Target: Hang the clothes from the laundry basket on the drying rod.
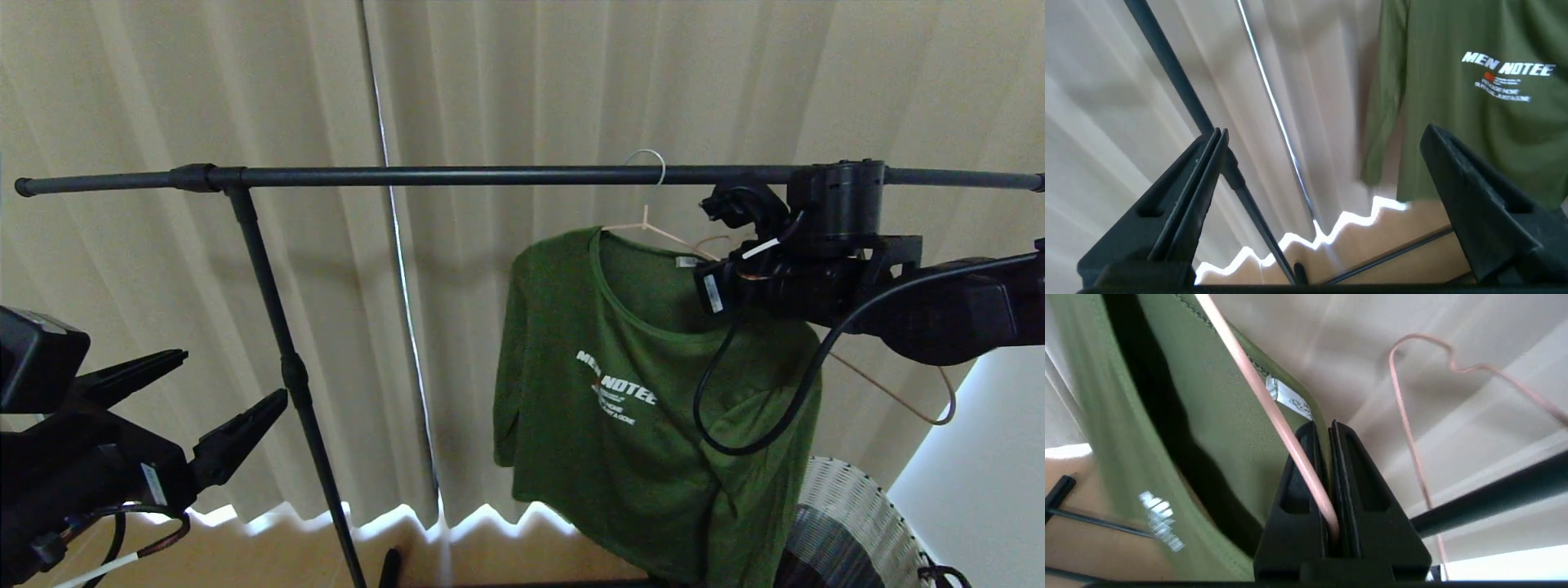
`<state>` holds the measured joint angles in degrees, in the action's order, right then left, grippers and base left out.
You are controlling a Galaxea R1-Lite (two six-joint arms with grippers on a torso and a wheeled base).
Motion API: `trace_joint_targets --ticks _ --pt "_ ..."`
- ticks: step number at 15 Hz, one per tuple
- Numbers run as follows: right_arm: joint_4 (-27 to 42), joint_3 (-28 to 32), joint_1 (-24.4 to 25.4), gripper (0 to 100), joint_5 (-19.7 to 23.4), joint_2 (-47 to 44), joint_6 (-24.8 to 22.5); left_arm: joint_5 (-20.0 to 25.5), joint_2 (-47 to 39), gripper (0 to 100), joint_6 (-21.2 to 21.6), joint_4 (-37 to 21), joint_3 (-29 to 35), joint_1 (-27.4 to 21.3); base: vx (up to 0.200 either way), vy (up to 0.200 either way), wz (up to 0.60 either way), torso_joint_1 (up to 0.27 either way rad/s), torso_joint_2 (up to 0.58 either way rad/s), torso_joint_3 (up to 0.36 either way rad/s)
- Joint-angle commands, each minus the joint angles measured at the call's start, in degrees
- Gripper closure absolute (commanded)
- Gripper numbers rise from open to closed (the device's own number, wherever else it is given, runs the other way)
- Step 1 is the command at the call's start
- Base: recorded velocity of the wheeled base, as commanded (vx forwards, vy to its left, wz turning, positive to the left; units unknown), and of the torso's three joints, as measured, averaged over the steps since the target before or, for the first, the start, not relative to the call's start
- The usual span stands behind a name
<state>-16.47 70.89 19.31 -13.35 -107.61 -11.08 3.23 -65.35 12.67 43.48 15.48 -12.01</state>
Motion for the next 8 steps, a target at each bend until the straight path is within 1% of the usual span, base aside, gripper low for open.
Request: trace_joint_targets --ticks 1,8 --pt "-0.05 1.18 -0.06 100 -0.01 -1.73 0.09 0.02 -0.3 0 -0.01 0.02 -0.01 -0.12 0.0 0.0 0.0 0.0 0.0 0.0" --pt "0.12 0.65 0.55 100 -0.01 -1.55 0.18 0.02 -0.39 0 -0.01 0.02 0.07 -0.03 0.0 0.0 0.0 0.0 0.0 0.0"
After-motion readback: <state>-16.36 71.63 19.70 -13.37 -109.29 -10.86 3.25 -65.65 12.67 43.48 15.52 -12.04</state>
